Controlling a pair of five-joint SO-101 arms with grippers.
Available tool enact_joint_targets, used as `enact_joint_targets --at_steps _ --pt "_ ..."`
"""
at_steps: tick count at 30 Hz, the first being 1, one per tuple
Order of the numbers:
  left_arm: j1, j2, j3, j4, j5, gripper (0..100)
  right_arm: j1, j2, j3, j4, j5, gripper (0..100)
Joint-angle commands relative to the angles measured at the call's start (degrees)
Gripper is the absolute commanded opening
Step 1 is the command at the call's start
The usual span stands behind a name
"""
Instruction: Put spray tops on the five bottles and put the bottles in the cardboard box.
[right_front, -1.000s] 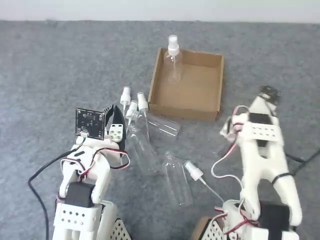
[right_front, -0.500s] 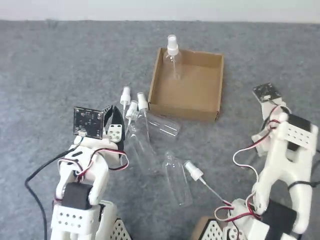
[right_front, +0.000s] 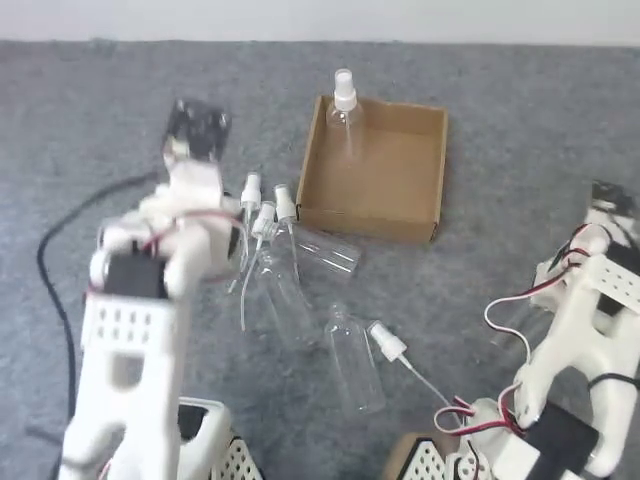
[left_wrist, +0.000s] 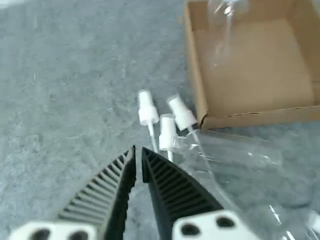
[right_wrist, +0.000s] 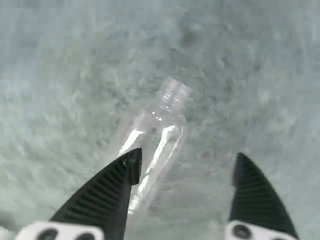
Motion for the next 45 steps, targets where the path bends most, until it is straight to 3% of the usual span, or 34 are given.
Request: enact_joint_targets --at_steps 1,6,15,19,23,26,31,37,45 --pt "-2.81 8.79 -7.96 0.35 -0.53 6 -0.31 0.04 1.05 0.22 -13.63 30.4" --pt "-3.25 14.42 -10.51 0.35 -0.70 15 -4.35 0.04 4.57 0.04 -14.15 30.3" --pt "-3.34 15.21 -10.95 0.26 -0.70 16 -14.64 0.04 4.31 -1.10 -23.56 30.3" --pt "-3.69 15.30 -10.77 0.35 -0.97 16 -15.08 0.04 7.56 -4.44 -24.62 30.2" --pt "-3.34 15.38 -9.19 -1.14 -0.97 16 -15.08 0.04 10.64 -6.64 -24.53 22.5" --pt "-3.60 15.38 -3.91 -8.00 -0.62 16 -14.99 0.04 11.34 -7.25 -23.47 16.7" --pt "-3.25 15.38 1.27 -14.77 -0.53 16 -13.67 -0.48 11.25 -9.10 -9.14 12.5" --pt "-3.34 17.85 0.57 -16.26 -0.53 16 -5.32 -0.48 10.99 -17.27 22.07 10.5" --pt "-3.16 36.04 -12.88 -15.91 3.60 16 1.71 0.04 11.43 -20.62 42.29 10.5"
